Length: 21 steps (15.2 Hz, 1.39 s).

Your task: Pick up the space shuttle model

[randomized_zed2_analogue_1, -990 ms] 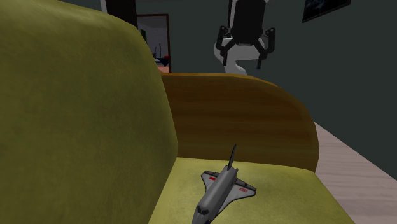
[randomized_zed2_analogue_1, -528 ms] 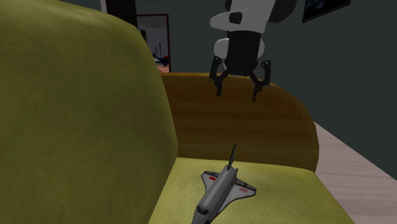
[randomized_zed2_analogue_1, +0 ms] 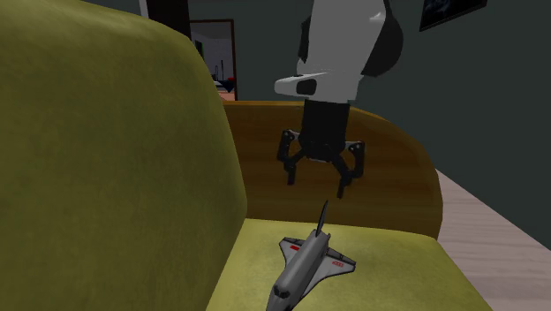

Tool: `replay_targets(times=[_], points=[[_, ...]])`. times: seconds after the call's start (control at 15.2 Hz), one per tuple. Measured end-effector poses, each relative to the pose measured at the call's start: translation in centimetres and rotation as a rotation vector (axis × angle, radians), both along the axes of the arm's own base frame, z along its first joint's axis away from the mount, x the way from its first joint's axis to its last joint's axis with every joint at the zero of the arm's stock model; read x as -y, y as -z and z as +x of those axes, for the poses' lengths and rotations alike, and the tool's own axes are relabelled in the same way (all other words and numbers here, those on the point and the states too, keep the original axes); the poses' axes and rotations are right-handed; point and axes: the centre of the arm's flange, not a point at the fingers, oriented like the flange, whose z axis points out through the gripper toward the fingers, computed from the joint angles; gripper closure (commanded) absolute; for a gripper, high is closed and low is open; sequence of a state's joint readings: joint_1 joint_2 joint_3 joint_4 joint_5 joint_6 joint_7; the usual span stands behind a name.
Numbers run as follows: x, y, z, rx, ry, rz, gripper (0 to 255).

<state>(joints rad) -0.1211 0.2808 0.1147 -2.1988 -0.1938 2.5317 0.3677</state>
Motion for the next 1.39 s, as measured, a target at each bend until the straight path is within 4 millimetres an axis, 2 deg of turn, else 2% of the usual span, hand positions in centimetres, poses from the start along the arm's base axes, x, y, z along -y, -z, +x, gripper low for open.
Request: replay_targets(times=[0.46, 0.99, 1.06, 1.39], points=[[1.3, 7.8, 4.6, -0.002, 0.090, 0.004, 0], [1.8, 12.3, 5.1, -0.003, 0.103, 0.004, 0], [1.7, 12.5, 5.1, -0.003, 0.103, 0.004, 255], [1.8, 12.7, 5.0, -0.002, 0.104, 0.004, 255]])
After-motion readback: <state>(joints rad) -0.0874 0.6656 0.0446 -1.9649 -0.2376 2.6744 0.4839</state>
